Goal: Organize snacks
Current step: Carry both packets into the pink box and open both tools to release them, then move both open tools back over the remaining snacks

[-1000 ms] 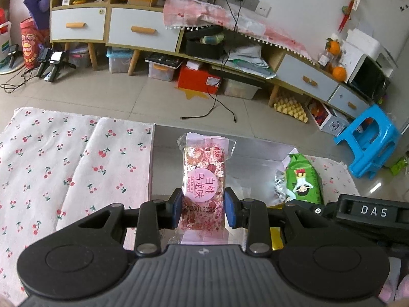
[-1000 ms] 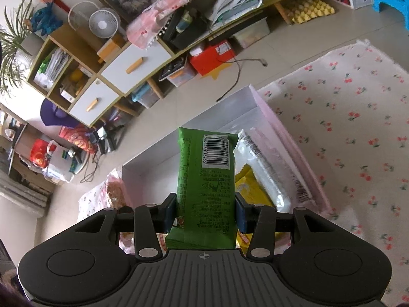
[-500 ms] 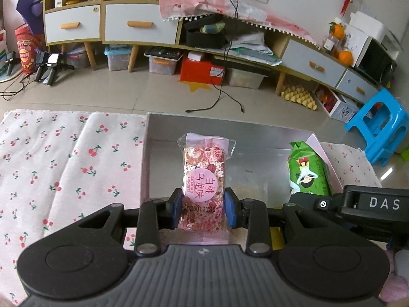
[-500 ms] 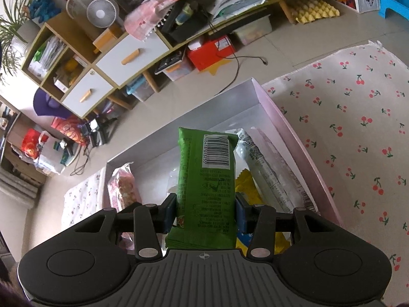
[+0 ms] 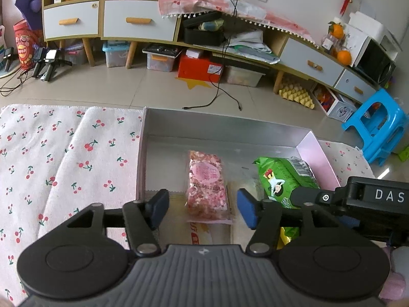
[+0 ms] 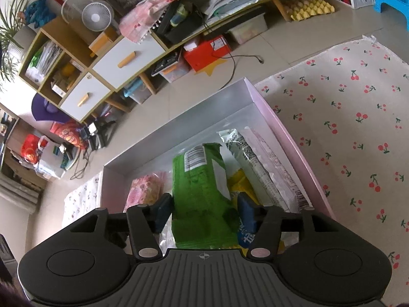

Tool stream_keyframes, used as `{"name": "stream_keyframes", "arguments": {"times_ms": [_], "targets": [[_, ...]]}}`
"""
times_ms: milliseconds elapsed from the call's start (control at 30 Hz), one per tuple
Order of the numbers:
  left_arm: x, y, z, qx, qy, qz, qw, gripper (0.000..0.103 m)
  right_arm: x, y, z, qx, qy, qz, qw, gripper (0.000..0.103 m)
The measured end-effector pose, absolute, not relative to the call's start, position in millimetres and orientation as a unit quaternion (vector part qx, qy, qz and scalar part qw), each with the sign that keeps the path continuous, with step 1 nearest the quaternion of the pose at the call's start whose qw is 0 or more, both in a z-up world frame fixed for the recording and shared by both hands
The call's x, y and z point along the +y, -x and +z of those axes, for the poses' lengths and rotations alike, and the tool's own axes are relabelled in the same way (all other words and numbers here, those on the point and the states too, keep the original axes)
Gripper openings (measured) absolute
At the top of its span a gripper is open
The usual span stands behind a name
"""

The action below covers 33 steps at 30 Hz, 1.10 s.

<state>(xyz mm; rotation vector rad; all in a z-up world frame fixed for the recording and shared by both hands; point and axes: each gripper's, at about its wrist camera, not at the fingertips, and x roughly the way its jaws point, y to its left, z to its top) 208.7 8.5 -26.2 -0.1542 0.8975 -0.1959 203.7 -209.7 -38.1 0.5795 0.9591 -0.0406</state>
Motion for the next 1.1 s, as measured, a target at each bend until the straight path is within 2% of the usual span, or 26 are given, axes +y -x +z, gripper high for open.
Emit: {"name": "stream_keyframes", "arguments": {"times_ms": [233,300,700,767,1100], "targets": [[9,-206,-19,0.426,0.080,-0.096,0.896,0.072,-214,-201,-29,0.446,-0.277,-0.017,0.851,0.067],[10,-203,-14,0.422,0.081,-0.099,0.898,0.078,-215,-198,-25,0.443,-0.271,-0.018,0.854,0.068],[14,-170,7,0.419,0.046,-0.091,0.902,0.099,-215,-168,3,0.450,-0.241,-0.031,0.859,0.077],[16,-164,10,0.423,0.039,-0.090,0.901,0.100,-211,-159,11,0.448,-0.231,-0.029,0.863,0.080],[28,-133,23,0.436,0.022,-0.077,0.896,0.102,-197,-119,33,0.454,-0.196,-0.014,0.869,0.081]]}}
